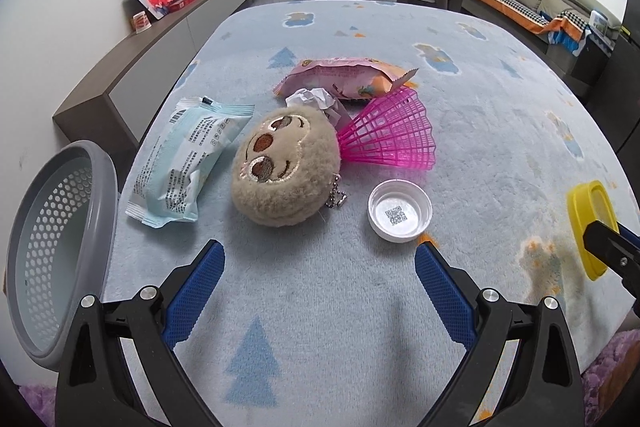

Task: Collect trash
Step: 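Close the left gripper on the white bottle cap while the right gripper holds the yellow lid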

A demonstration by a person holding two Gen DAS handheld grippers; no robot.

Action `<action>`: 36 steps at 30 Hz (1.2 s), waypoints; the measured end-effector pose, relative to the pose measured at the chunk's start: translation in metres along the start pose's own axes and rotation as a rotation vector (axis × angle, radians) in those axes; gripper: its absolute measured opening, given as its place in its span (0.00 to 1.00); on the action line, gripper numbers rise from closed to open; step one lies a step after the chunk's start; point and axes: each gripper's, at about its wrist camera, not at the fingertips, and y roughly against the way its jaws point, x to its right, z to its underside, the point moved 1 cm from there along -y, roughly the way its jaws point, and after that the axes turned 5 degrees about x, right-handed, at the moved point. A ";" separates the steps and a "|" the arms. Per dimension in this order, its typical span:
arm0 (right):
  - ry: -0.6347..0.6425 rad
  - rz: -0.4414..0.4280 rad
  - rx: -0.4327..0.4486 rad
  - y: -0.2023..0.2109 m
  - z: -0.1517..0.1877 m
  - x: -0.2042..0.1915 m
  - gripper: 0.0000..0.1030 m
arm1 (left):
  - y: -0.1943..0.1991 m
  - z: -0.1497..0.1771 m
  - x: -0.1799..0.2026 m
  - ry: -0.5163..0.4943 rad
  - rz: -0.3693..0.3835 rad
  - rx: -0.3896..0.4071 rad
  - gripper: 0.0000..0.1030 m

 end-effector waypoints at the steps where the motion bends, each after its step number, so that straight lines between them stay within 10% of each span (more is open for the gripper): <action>1: -0.004 -0.004 0.002 0.001 0.000 0.001 0.65 | -0.002 -0.001 0.001 0.001 0.000 -0.001 0.91; 11: -0.028 -0.022 0.009 0.004 -0.002 0.007 0.65 | -0.019 -0.005 0.022 -0.028 0.016 -0.026 0.89; 23: -0.038 -0.039 0.013 0.006 -0.002 0.008 0.65 | -0.035 -0.016 0.040 -0.035 0.048 -0.049 0.67; 28: -0.042 -0.039 0.018 0.008 -0.003 0.009 0.65 | -0.029 -0.014 0.046 -0.048 0.076 -0.040 0.38; 36: -0.032 -0.043 0.024 0.010 -0.002 0.007 0.65 | -0.013 -0.002 0.040 -0.047 0.085 -0.042 0.38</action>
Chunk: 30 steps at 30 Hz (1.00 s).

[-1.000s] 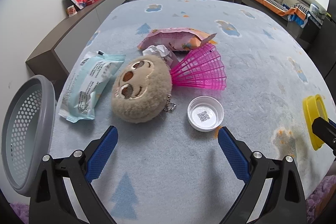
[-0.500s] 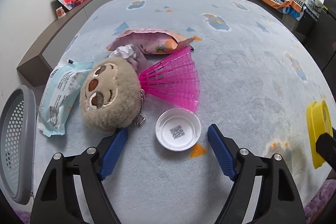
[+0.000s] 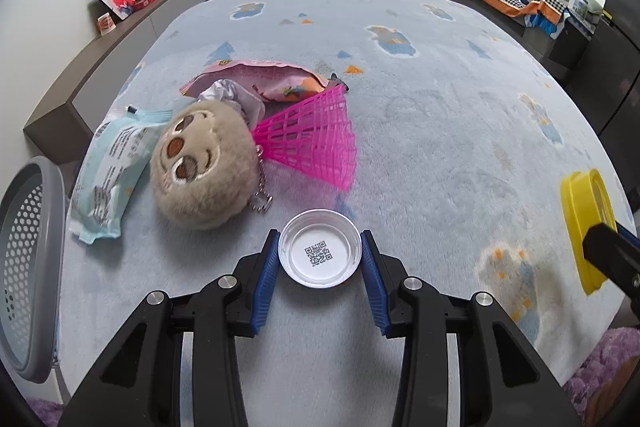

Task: Collect trash
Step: 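Close the left gripper on the white bottle cap while the right gripper holds the yellow lid, then carry the white cap and yellow lid over the grey basket with both grippers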

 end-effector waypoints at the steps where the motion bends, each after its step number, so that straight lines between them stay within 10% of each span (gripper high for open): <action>1: 0.003 -0.001 -0.001 0.000 0.001 -0.001 0.65 | 0.003 0.002 -0.001 -0.002 -0.003 0.002 0.38; 30: 0.088 -0.045 -0.001 0.018 0.011 -0.070 0.65 | 0.100 0.026 -0.087 0.052 -0.100 0.119 0.38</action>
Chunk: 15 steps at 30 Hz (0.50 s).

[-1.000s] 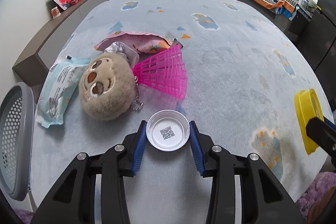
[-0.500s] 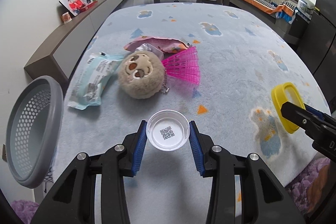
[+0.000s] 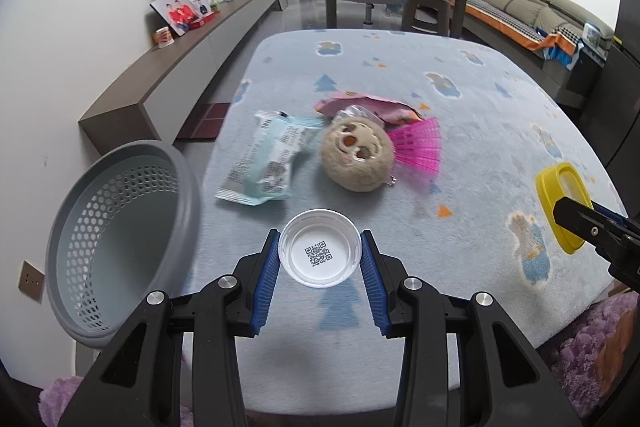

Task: Collect trash
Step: 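Carry the white cap and yellow lid over the grey basket with both grippers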

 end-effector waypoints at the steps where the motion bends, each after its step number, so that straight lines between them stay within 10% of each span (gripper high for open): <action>1: 0.004 -0.008 -0.002 0.001 -0.001 -0.004 0.65 | 0.003 -0.002 -0.005 0.005 -0.006 0.003 0.38; 15: 0.108 -0.135 -0.008 -0.010 -0.042 -0.077 0.65 | 0.026 -0.017 -0.083 0.126 -0.115 0.033 0.38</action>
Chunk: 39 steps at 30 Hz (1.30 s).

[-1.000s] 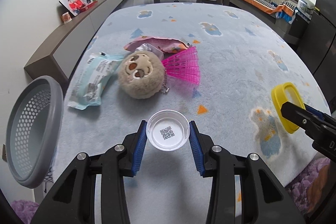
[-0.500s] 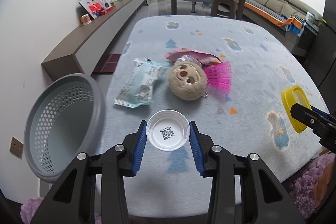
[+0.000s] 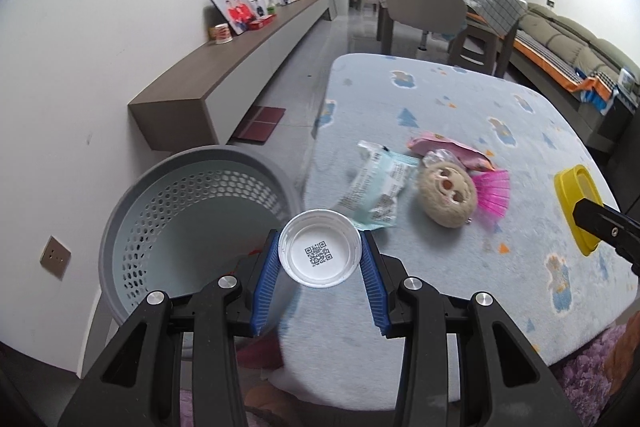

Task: Collect trash
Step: 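Carry the white cap and yellow lid over the grey basket with both grippers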

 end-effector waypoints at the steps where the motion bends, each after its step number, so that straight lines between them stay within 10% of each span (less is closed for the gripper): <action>1: 0.001 -0.004 -0.005 -0.004 -0.002 -0.002 0.65 | -0.002 -0.001 -0.004 0.005 -0.007 -0.002 0.38; 39: 0.336 -0.287 -0.213 -0.147 -0.007 -0.197 0.65 | -0.037 0.011 -0.166 0.209 -0.199 -0.069 0.38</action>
